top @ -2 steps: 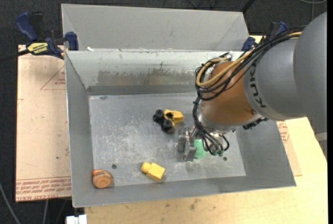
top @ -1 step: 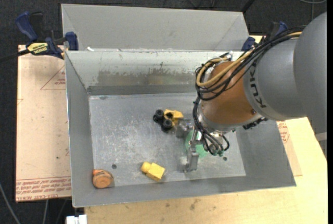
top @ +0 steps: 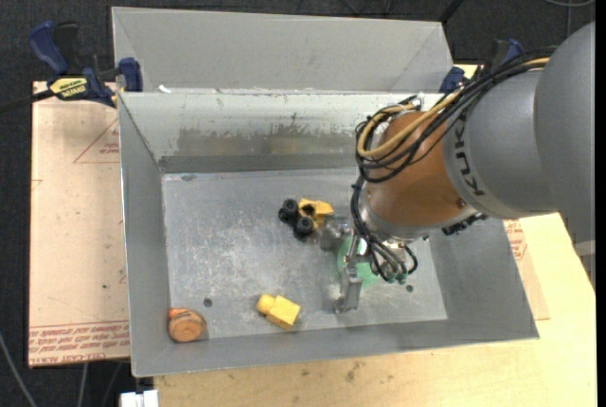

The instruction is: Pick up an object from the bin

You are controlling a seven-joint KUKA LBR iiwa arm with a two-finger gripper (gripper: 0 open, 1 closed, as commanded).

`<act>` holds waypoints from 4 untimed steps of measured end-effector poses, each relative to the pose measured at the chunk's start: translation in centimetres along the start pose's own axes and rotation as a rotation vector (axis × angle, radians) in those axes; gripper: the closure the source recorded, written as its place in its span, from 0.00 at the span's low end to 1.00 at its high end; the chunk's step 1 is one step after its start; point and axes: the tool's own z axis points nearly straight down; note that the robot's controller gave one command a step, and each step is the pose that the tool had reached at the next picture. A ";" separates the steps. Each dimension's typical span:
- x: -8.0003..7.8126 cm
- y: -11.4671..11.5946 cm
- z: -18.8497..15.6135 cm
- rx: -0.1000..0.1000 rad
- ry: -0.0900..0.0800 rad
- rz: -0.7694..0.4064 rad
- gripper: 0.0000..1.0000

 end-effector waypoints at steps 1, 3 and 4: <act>-3.4 -3.9 -1.2 -0.002 0.001 0.054 0.00; -2.1 -7.0 -4.0 0.000 -0.001 0.109 1.00; -1.6 -5.2 -23.1 0.000 -0.007 0.098 1.00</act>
Offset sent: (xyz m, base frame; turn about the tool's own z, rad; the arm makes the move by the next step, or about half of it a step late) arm 0.0195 -0.0707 0.0394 0.1102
